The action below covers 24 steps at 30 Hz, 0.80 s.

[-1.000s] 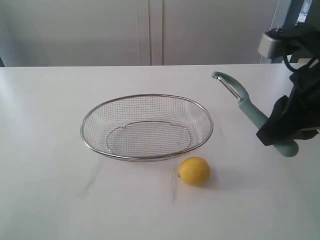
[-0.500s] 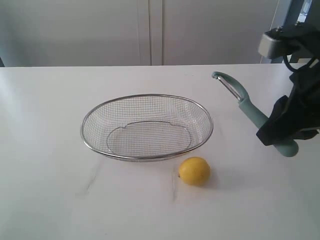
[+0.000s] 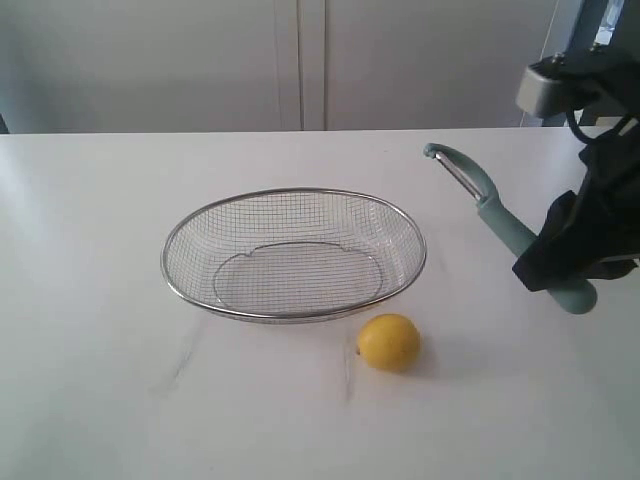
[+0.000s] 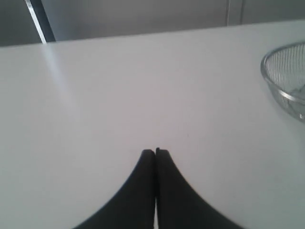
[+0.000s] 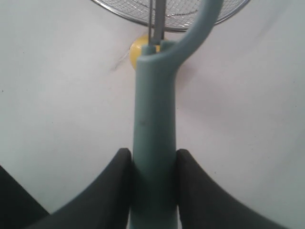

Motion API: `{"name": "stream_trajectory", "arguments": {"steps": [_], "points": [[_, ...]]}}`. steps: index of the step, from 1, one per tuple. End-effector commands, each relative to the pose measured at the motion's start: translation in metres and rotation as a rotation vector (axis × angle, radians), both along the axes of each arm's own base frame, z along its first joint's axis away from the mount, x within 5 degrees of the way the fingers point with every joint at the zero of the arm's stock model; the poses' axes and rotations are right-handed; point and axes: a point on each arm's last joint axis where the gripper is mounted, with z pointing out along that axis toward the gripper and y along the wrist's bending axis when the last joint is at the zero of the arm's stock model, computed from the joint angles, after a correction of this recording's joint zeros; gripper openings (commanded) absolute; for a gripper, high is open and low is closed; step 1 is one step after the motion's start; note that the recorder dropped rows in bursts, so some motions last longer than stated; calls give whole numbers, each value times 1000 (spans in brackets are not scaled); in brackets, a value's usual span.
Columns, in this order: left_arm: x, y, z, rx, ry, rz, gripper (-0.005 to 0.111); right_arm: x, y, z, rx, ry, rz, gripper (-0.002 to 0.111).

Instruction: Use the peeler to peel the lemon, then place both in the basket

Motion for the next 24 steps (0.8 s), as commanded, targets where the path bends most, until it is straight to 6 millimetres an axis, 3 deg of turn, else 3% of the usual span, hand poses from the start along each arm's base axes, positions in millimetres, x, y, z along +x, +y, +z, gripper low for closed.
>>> {"name": "stream_trajectory", "arguments": {"steps": [1, 8, 24], "points": [[2, 1, 22, -10, -252, 9, 0, 0, -2, 1, 10, -7, -20, 0], [-2, 2, 45, -13, -513, 22, 0, 0, -2, 1, 10, -7, -20, 0], [-3, 2, 48, -14, -548, 24, 0, 0, -2, 1, 10, -7, -20, 0]]}}
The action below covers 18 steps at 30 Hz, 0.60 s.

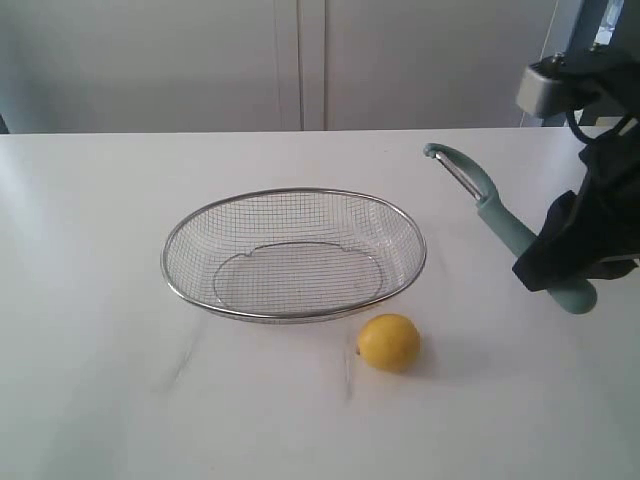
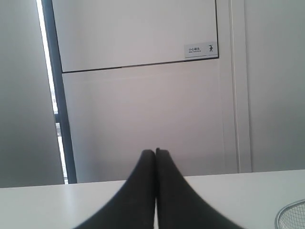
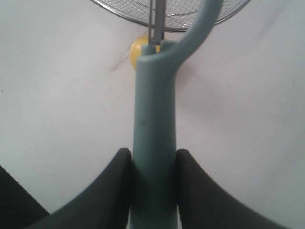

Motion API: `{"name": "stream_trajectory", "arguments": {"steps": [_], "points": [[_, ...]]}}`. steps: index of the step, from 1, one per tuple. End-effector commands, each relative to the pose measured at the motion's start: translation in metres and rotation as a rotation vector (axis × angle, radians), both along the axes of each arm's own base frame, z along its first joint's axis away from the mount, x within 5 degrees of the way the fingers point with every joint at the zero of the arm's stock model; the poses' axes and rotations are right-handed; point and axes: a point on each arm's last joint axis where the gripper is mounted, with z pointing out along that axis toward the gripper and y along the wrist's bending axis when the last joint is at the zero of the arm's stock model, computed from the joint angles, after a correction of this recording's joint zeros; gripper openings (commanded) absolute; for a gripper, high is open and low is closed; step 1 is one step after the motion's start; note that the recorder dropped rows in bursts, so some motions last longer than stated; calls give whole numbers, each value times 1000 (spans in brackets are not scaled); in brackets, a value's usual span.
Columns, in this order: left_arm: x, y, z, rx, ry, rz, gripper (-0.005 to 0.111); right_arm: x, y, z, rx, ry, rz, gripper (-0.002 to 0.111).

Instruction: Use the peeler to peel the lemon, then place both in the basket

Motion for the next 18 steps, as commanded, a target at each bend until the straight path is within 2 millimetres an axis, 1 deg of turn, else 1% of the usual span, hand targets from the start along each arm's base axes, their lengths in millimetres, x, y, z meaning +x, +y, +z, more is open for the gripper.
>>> {"name": "stream_trajectory", "arguments": {"steps": [1, 11, 18], "points": [[-1, 0, 3, -7, -46, -4, 0, 0, -2, 1, 10, -7, -20, 0], [-2, 0, 3, -11, -51, -5, 0, 0, -2, 1, 10, -7, -20, 0], [-4, 0, 8, -11, -110, -2, 0, 0, -2, 1, 10, -7, -20, 0]]}}
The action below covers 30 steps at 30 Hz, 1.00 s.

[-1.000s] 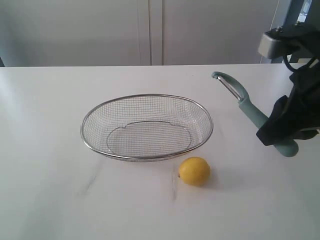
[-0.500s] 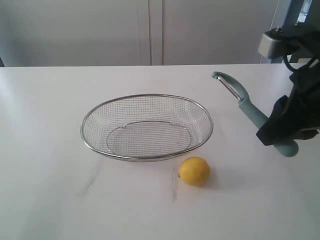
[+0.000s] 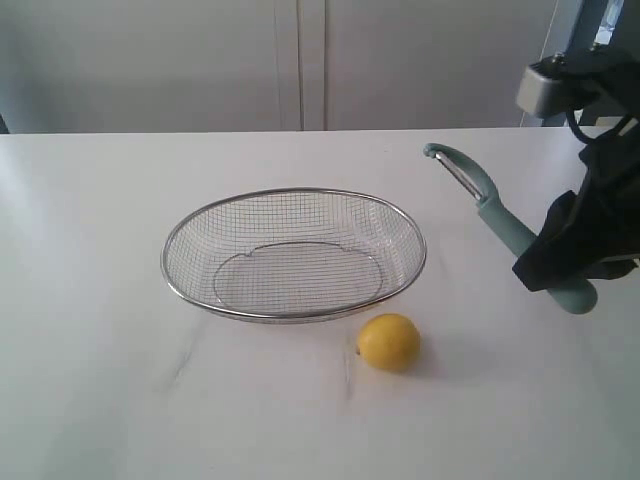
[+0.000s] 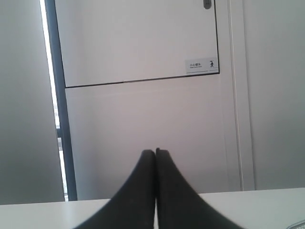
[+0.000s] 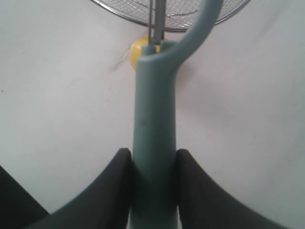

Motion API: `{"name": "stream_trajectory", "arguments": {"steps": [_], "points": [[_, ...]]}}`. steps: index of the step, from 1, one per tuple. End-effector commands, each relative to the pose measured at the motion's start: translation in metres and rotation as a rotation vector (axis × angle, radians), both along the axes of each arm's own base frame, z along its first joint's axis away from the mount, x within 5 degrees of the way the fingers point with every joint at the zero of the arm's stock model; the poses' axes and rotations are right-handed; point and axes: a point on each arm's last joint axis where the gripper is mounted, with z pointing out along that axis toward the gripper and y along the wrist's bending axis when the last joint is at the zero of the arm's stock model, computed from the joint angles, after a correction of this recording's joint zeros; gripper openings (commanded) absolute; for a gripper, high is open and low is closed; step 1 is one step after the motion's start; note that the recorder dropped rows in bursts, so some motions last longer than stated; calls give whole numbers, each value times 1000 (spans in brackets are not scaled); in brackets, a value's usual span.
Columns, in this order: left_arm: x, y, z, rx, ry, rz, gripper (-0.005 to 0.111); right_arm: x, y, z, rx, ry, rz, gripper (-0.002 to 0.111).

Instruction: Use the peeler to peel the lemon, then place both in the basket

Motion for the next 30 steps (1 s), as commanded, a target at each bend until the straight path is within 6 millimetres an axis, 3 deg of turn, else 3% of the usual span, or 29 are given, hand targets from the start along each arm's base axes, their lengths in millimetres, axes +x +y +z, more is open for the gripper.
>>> {"name": "stream_trajectory", "arguments": {"steps": [1, 10, 17, 23, 30], "points": [[-2, 0, 4, -11, -57, -5, 0, 0, -2, 1, 10, -7, -20, 0], [-4, 0, 7, -11, -100, -3, 0, 0, -2, 1, 10, -7, -20, 0], [-11, 1, 21, -20, -255, 5, 0, 0, -2, 1, 10, -7, -20, 0], [-15, 1, 65, -19, -311, 3, 0, 0, -2, 1, 10, -7, -20, 0], [13, -5, 87, 134, -171, 0, 0, 0, -2, 1, 10, -7, -20, 0]]}}
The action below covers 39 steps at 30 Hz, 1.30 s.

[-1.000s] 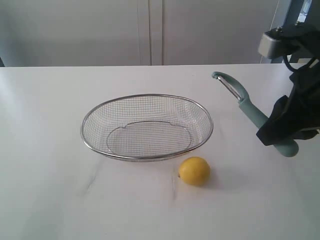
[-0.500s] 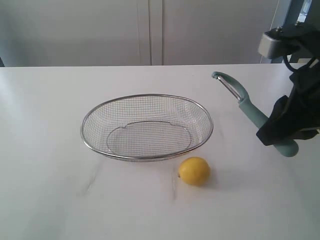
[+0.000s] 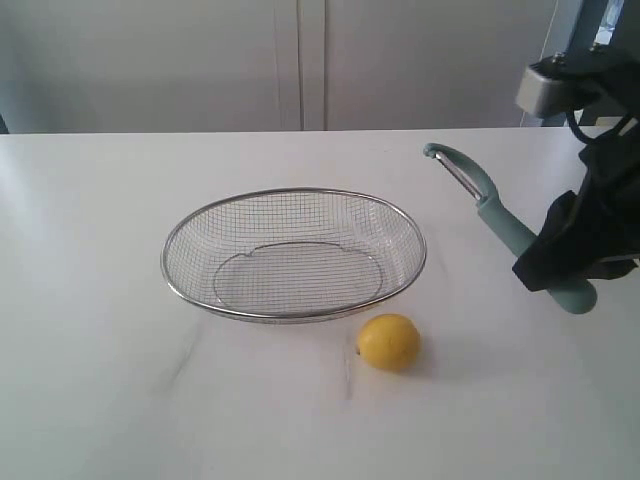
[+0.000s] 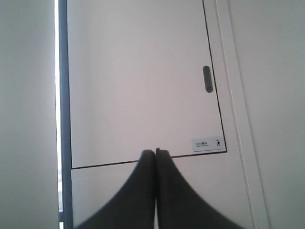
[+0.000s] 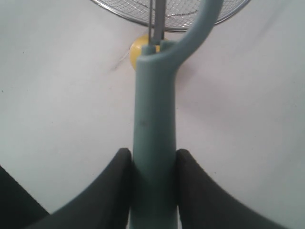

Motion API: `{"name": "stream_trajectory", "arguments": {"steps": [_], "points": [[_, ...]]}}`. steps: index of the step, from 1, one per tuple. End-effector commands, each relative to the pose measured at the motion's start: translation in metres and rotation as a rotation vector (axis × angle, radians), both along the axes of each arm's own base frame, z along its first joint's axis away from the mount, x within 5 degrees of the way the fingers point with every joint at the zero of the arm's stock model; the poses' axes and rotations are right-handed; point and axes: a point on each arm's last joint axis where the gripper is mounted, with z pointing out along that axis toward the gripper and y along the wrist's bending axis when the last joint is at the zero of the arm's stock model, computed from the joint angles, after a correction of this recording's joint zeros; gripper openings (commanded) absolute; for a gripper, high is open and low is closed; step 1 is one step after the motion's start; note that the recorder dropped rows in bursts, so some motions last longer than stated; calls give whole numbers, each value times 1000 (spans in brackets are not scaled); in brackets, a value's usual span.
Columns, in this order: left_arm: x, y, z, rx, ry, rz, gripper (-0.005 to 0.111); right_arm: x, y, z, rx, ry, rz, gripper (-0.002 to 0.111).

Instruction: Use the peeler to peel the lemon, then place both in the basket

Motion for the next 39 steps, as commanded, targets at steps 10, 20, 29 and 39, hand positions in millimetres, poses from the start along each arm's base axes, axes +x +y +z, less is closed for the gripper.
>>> {"name": "stream_trajectory", "arguments": {"steps": [10, 20, 29, 39], "points": [[55, -10, -16, 90, 345, -69, 0, 0, -2, 1, 10, -7, -20, 0], [74, -52, -37, 351, 460, -339, 0, 0, -2, 1, 10, -7, -20, 0], [98, -86, -51, 439, 576, -502, 0, 0, -2, 1, 10, -7, -20, 0], [119, -120, -70, 499, 698, -624, 0, 0, -2, 1, 10, -7, -20, 0]]}}
